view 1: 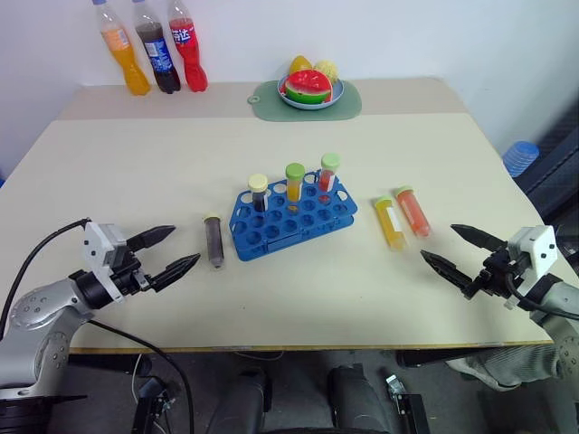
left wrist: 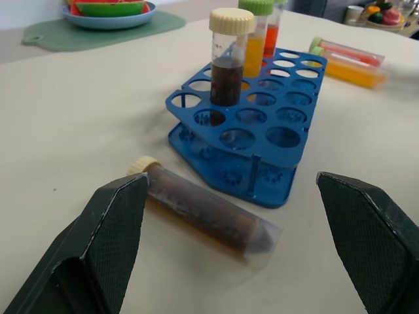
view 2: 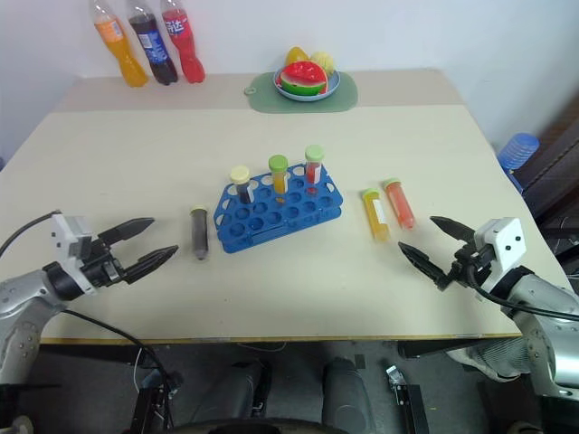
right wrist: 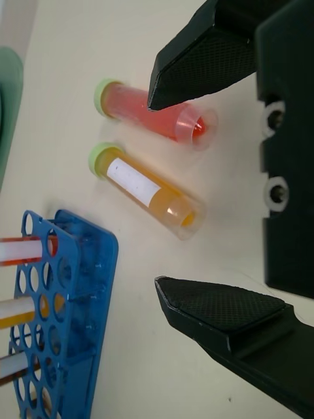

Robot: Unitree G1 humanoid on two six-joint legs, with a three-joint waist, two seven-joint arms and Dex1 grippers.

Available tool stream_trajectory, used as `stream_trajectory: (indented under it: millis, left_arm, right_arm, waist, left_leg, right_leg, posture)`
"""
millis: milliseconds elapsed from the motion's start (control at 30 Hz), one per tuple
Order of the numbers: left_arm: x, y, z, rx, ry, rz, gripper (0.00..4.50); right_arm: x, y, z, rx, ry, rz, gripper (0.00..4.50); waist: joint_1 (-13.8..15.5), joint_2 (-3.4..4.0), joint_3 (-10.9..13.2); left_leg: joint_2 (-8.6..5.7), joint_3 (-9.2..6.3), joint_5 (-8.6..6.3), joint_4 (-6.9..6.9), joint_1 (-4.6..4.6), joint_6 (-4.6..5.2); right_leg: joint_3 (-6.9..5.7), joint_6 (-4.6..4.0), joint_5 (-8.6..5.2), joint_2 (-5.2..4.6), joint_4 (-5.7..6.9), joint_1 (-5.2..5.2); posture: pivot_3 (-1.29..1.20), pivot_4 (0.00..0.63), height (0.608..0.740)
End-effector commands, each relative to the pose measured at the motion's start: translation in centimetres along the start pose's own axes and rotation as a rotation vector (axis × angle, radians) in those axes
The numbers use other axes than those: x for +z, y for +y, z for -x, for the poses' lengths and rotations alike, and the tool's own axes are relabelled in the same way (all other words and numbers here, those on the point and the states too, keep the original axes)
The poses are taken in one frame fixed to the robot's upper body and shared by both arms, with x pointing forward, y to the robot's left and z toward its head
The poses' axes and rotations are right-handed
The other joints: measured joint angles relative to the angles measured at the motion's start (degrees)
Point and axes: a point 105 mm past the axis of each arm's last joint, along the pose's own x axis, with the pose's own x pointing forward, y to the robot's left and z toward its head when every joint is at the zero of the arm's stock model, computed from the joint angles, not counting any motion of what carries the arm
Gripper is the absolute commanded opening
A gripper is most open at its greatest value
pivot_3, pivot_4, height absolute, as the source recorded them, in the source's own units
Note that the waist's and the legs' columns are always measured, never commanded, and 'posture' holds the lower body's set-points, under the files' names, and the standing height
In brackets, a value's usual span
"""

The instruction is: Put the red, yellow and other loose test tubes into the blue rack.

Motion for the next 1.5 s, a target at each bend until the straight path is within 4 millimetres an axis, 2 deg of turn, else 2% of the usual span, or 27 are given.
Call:
stream_trajectory:
  millis: [33, 367, 567, 733, 900, 1067, 1200, 1500]
  left_arm:
    - [0.6, 0.4, 0.5, 0.021, 0.005, -0.034, 4.27]
    - [1.6, -0.6, -0.5, -0.022, -0.051, -0.023, 4.27]
    - [2.3, -1.6, -1.6, -0.091, -0.075, -0.048, 4.27]
    - [3.2, -2.6, -3.2, -0.165, -0.107, -0.068, 4.27]
    - [4.2, -3.3, -4.5, -0.214, -0.132, -0.097, 4.27]
    - [4.4, -3.8, -4.9, -0.226, -0.141, -0.091, 4.27]
    - [3.9, -4.4, -4.7, -0.227, -0.137, -0.075, 4.27]
    - [3.4, -5.5, -4.4, -0.206, -0.142, -0.034, 4.27]
  right_arm:
    - [1.4, -0.6, 0.4, -0.006, -0.027, 0.044, 4.47]
    - [1.7, -0.9, -0.2, -0.005, -0.027, 0.037, 4.47]
    - [3.1, -1.4, -1.5, 0.029, -0.041, 0.032, 4.47]
    - [4.0, -4.2, -3.3, -0.059, 0.045, 0.078, 4.47]
    - [3.6, -6.4, -5.2, -0.059, 0.249, -0.027, 4.47]
    - [4.2, -8.8, -7.1, -0.155, 0.384, -0.192, 4.47]
    - [4.6, -9.1, -8.3, -0.147, 0.464, -0.280, 4.47]
    - [2.8, -8.1, -11.2, -0.126, 0.614, -0.383, 4.47]
  waist:
    - [0.00, 0.00, 0.00]
    - [0.03, 0.00, 0.00]
    - [0.00, 0.00, 0.00]
    - [-0.07, 0.00, 0.01]
    - [-0.12, 0.06, 0.04]
    - [-0.31, 0.14, 0.10]
    - [-0.27, 0.16, 0.11]
    - [-0.34, 0.17, 0.12]
  left_leg:
    - [0.00, 0.00, 0.00, 0.00, 0.00, 0.00]
    - [0.01, 0.00, 0.00, 0.00, -0.01, 0.00]
    - [0.00, 0.00, 0.00, 0.00, -0.01, 0.00]
    - [-0.03, 0.02, 0.00, 0.01, -0.02, 0.00]
    - [-0.03, 0.04, 0.00, 0.00, -0.06, 0.00]
    - [-0.04, 0.07, 0.00, -0.04, -0.10, 0.00]
    - [-0.05, 0.09, 0.00, -0.05, -0.19, 0.00]
    - [-0.11, 0.11, 0.00, -0.05, -0.21, -0.01]
  right_leg:
    - [0.00, 0.00, 0.00, 0.00, 0.00, 0.00]
    - [-0.01, 0.00, 0.00, -0.03, 0.00, 0.00]
    - [-0.01, 0.00, 0.00, -0.03, -0.01, 0.00]
    - [-0.02, 0.00, 0.00, -0.03, 0.00, -0.03]
    - [-0.02, 0.00, 0.00, -0.04, -0.04, -0.09]
    - [0.00, -0.01, 0.00, -0.04, -0.05, -0.18]
    - [0.00, -0.01, 0.00, -0.04, -0.08, -0.27]
    - [0.00, 0.00, 0.01, -0.05, -0.07, -0.29]
  posture:
    - [0.00, 0.150, 0.740]
    - [0.00, 0.150, 0.740]
    - [0.00, 0.150, 0.740]
    - [0.00, 0.150, 0.740]
    - [0.00, 0.150, 0.740]
    - [0.00, 0.150, 0.740]
    - [0.00, 0.150, 0.740]
    - [0.00, 0.150, 0.740]
